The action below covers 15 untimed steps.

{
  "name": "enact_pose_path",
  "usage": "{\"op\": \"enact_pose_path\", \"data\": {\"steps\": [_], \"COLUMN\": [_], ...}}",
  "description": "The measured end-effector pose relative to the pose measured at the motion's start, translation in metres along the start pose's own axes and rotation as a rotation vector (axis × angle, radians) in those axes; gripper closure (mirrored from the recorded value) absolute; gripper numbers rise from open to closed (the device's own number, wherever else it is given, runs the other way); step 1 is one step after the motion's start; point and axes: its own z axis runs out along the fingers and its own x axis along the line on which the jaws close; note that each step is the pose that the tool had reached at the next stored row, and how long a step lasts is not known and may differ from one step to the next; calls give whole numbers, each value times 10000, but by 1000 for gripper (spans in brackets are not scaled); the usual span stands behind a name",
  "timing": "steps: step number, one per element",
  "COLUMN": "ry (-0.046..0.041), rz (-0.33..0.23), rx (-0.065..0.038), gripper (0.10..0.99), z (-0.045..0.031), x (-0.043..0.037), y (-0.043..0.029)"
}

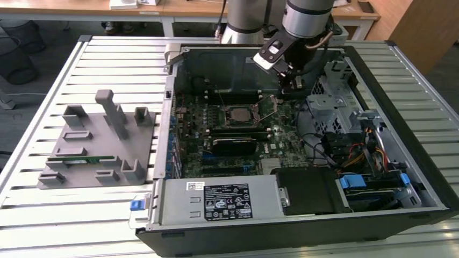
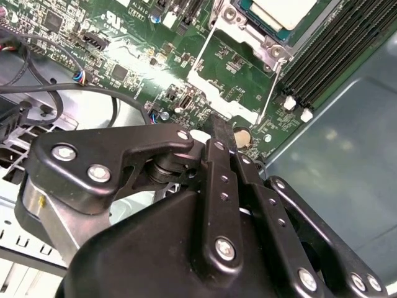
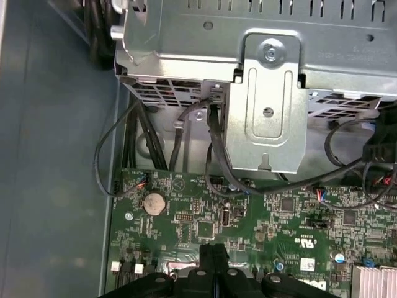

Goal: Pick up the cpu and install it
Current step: 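Close the cpu cover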

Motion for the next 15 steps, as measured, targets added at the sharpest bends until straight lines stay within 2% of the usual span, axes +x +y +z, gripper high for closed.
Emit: {"op": "enact_pose_path", "data": {"steps": [10,15], "ry": [-1,1], "rz": [1,2], "rx": [19,20], "gripper": [980,980], "z": [110,185], "x": [2,2], "y": [61,65]}}
